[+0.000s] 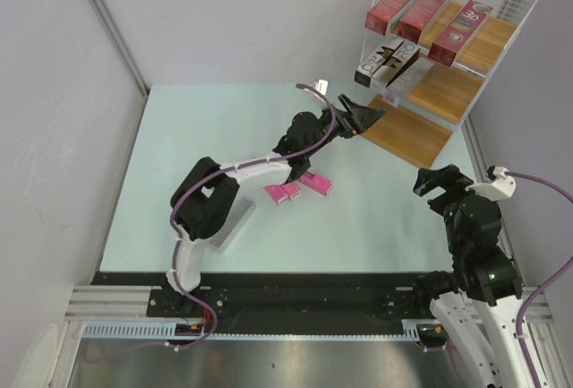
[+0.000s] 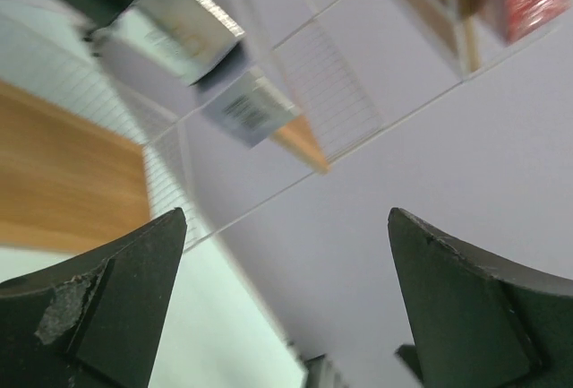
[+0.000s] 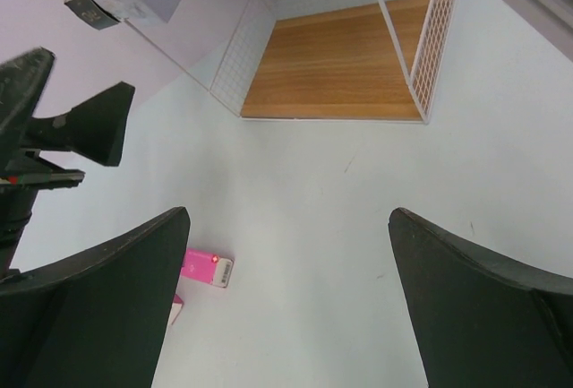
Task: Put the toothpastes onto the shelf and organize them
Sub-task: Place the toothpaste on the shelf, then pick up the toothpaste from the center of the board.
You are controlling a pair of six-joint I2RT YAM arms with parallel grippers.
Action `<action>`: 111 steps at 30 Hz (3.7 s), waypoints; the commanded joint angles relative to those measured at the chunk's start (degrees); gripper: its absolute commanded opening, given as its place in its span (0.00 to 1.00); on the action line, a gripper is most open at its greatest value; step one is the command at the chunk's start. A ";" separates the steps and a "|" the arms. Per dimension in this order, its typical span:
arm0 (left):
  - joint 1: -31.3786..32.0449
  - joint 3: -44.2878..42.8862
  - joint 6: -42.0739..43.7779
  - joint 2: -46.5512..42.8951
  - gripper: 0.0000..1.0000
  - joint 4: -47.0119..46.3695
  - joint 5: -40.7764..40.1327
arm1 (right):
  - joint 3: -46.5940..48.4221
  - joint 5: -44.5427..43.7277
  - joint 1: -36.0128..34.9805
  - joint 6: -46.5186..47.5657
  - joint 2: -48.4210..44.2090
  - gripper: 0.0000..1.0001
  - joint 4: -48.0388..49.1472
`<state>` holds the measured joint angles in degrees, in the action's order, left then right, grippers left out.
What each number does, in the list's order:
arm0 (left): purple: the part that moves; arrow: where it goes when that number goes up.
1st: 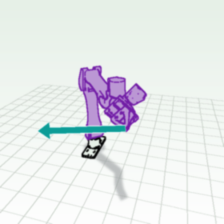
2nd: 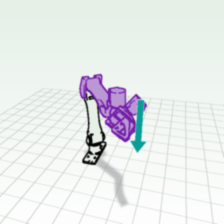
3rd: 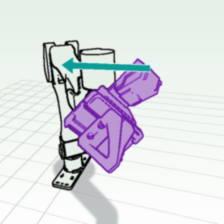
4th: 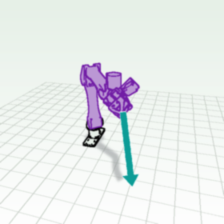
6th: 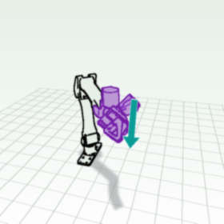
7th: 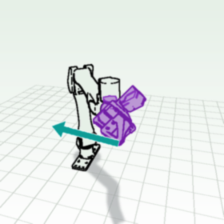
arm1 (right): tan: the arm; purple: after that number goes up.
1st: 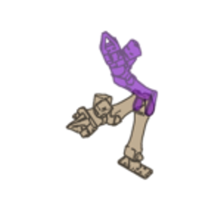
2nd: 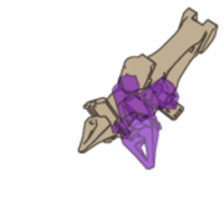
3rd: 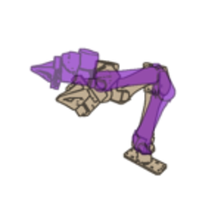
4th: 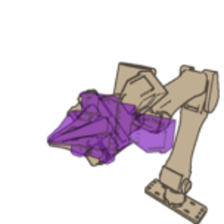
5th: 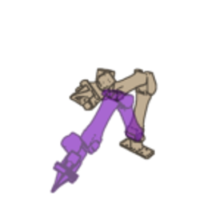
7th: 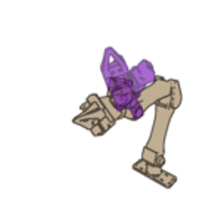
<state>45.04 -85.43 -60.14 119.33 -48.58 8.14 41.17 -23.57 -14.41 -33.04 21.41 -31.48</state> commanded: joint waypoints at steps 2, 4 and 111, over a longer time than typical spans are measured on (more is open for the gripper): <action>-1.79 6.14 14.59 -9.19 1.00 10.13 0.30 | 2.25 1.69 0.18 -1.06 1.62 1.00 0.99; -2.06 8.42 21.01 -12.53 1.00 14.89 -1.10 | 2.25 1.86 0.18 -1.24 2.32 1.00 1.25; -4.00 30.06 19.53 -36.28 0.25 12.45 44.06 | -11.19 70.15 -2.20 -1.77 19.46 1.00 53.72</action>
<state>37.56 -49.93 -38.98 80.90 -28.23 45.52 30.50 40.42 -16.45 -32.45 40.69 13.15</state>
